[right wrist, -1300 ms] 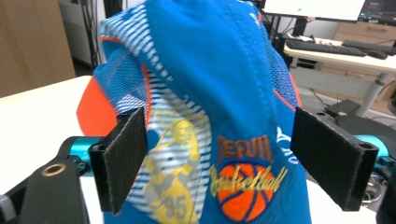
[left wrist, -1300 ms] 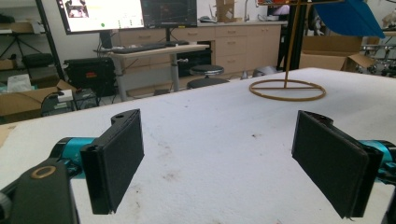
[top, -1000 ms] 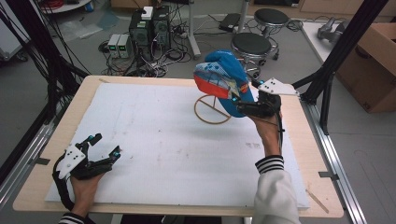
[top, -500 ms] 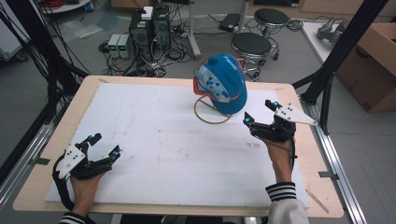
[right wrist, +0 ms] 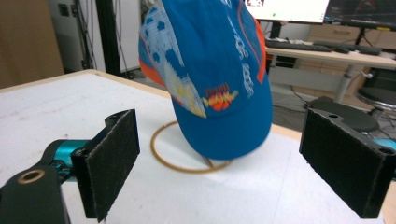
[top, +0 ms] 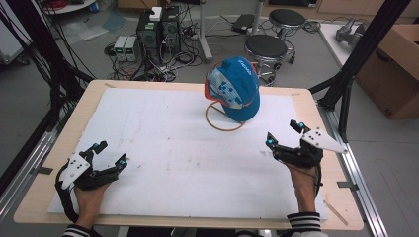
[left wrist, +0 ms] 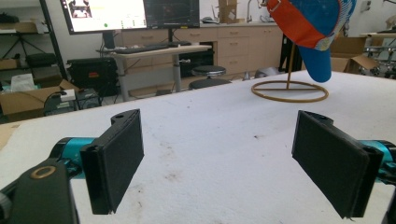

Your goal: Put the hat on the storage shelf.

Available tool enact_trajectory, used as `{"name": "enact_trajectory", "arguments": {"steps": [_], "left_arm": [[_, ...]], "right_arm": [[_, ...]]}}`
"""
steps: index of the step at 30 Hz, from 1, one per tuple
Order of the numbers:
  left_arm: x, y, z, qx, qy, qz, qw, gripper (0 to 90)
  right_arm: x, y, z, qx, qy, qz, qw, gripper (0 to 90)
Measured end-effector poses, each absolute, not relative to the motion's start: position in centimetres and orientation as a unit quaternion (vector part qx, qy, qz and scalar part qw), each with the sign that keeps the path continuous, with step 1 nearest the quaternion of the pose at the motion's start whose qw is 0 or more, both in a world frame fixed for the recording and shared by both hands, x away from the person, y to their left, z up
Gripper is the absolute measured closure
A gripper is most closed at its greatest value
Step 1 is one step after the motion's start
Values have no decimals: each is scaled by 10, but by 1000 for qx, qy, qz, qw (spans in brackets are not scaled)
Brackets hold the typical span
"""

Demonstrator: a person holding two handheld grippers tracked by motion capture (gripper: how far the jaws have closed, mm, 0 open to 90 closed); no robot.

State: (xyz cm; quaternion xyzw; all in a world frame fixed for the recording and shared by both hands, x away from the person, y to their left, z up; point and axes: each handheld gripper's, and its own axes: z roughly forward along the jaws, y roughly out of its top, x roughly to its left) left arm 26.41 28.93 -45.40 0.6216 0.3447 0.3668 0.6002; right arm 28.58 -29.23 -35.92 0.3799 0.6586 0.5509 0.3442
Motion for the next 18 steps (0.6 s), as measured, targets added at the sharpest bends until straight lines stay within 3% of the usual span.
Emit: {"name": "enact_trajectory", "arguments": {"steps": [10,18], "left_arm": [[264,289,-454,621,345,367,601,169],[263,289,-454,622,342,370,599,165]], "right_arm": [[257,-291,-417,411,628,559,353,110],[253,-281,-440,420,620,552,367,110]]}}
